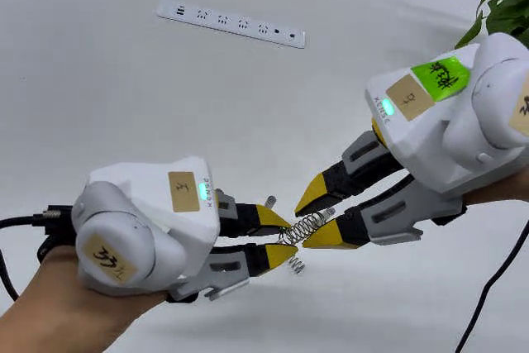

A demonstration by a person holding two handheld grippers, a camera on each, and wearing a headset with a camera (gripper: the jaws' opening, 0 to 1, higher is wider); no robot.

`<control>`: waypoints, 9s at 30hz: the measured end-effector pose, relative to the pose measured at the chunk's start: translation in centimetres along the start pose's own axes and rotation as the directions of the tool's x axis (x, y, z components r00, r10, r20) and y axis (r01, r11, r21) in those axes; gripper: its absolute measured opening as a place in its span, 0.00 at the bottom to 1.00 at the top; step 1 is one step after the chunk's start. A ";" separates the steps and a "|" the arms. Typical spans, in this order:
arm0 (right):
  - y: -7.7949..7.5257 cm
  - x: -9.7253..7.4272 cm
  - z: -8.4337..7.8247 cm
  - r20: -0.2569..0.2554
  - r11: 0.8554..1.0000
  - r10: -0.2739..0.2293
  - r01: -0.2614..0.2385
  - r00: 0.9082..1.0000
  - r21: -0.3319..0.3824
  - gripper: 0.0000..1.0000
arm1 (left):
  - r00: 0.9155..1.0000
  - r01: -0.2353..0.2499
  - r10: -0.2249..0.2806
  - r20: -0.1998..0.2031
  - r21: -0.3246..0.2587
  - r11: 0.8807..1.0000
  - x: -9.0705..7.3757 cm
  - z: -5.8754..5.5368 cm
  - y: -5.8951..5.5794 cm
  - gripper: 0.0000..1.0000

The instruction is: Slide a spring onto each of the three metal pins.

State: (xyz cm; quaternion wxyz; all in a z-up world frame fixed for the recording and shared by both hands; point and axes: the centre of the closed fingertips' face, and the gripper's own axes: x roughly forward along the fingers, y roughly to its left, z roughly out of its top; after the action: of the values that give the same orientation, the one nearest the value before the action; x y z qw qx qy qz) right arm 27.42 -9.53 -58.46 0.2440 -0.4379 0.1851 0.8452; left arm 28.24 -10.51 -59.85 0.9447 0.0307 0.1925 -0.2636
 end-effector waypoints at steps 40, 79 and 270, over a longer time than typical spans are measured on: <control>-1.0 -0.8 0.7 -0.012 0.999 -0.036 0.037 0.999 0.029 0.12 | 0.998 -0.063 0.064 0.008 -0.036 0.997 -2.1 -1.2 1.4 0.14; -8.3 4.1 -4.0 -0.219 0.990 -0.082 0.105 0.972 0.097 0.12 | 0.984 -0.176 0.177 0.006 -0.117 0.977 -6.6 -5.8 4.9 1.00; 2.9 -3.0 -17.8 0.290 0.723 -0.596 0.343 0.748 0.599 0.89 | 0.842 0.261 -0.061 -0.536 0.305 0.916 5.7 -9.2 0.9 0.39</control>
State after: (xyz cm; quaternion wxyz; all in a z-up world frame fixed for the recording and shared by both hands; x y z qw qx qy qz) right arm 38.81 -21.97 -65.40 0.6002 -0.1746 0.2163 0.7500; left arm 29.97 -11.06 -70.53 0.8095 0.2591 0.3880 -0.3564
